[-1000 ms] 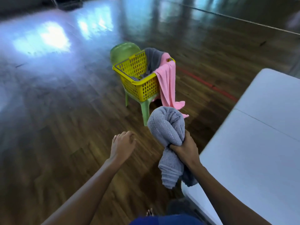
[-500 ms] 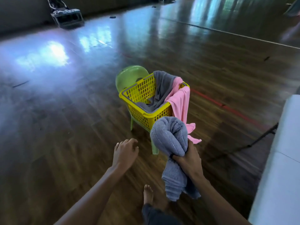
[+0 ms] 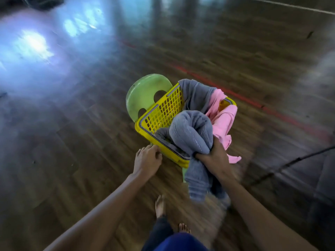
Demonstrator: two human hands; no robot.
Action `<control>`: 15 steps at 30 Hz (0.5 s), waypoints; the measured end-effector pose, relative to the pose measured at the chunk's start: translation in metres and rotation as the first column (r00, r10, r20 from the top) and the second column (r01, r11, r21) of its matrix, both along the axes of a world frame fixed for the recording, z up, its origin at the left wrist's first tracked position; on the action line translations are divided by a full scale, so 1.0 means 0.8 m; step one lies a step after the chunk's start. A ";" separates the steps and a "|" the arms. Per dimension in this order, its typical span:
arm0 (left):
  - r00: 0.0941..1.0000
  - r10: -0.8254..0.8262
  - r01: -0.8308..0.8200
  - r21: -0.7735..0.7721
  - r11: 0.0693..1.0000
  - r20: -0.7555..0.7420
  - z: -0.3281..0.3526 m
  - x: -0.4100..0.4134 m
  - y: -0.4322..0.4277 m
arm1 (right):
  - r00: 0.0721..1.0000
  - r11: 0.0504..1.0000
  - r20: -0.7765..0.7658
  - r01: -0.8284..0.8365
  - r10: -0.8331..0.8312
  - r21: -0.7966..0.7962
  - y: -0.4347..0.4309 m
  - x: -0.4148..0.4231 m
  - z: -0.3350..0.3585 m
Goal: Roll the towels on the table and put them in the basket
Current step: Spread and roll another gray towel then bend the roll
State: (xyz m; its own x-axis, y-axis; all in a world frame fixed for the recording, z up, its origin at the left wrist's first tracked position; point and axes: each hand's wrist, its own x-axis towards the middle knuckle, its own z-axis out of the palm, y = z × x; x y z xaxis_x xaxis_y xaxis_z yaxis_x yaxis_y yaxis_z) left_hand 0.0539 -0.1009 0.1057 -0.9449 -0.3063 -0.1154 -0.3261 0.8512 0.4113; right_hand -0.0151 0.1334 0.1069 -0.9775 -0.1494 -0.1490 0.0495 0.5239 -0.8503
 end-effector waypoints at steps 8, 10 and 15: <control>0.996 -0.076 0.075 0.010 0.997 0.056 -0.075 -0.162 -0.122 | 0.991 0.937 0.116 -0.103 0.067 0.334 -0.144 -0.171 -0.058; 0.992 -0.107 0.109 -0.027 0.994 0.068 -0.099 -0.185 -0.140 | 0.972 0.871 0.199 -0.200 0.121 0.448 -0.167 -0.199 -0.091; 0.968 -0.250 0.250 -0.126 0.960 0.013 -0.163 -0.216 -0.166 | 0.908 0.713 0.293 -0.417 0.300 0.563 -0.195 -0.225 -0.190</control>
